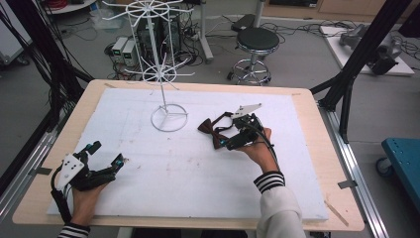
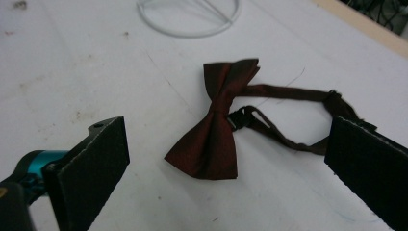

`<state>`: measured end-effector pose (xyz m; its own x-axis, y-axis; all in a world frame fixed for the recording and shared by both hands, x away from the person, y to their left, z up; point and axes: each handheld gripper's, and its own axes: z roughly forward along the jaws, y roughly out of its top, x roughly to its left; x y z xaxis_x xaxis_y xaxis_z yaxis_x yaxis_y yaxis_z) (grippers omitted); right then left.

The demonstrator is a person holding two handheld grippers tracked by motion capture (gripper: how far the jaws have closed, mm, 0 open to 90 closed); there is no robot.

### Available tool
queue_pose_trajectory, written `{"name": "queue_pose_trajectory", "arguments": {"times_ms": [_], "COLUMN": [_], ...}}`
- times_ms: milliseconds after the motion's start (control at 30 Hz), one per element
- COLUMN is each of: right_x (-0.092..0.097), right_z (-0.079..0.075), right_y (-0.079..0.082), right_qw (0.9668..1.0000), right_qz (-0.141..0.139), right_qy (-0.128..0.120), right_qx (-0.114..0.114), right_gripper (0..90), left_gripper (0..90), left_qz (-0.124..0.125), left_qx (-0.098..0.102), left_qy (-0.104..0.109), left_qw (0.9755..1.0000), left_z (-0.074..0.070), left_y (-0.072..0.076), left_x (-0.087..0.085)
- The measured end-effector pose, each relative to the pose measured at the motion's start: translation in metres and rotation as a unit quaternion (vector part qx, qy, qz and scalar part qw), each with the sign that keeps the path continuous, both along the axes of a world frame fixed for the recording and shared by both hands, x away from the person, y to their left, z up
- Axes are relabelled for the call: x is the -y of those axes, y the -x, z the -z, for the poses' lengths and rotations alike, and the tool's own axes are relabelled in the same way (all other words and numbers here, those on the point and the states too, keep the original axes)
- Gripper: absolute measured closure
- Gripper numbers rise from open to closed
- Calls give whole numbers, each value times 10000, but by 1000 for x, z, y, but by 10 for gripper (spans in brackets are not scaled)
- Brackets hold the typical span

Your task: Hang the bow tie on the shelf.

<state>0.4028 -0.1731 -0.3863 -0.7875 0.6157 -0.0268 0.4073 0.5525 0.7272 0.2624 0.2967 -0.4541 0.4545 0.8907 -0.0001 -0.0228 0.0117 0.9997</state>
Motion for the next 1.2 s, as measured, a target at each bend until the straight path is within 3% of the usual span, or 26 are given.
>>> {"name": "queue_pose_trajectory", "arguments": {"times_ms": [400,500,700,933,967,1100,1200], "right_x": [-16,-21,-25,-27,-27,-27,-27], "right_z": [15,17,24,28,30,33,35], "right_y": [-13,-16,-22,-24,-25,-26,-27], "right_qw": [9982,9973,9947,9941,9938,9928,9918], "right_qz": [-6,-34,13,-18,-52,-56,-138], "right_qy": [362,445,615,524,554,613,635], "right_qx": [-474,-589,-819,-947,-964,-1032,-1096], "right_gripper": [58,172,219,274,321,372,529], "left_gripper": [97,96,97,97,96,97,97], "left_qz": [8,2,3,7,6,-2,7], "left_qx": [-5,-3,-5,-9,-11,-11,-19], "left_qy": [1,15,20,9,0,15,-6], "left_qw": [10000,10000,10000,10000,10000,10000,10000], "left_z": [0,0,0,0,0,0,0], "left_y": [0,0,0,0,0,0,0], "left_x": [0,0,0,0,0,0,0]}}
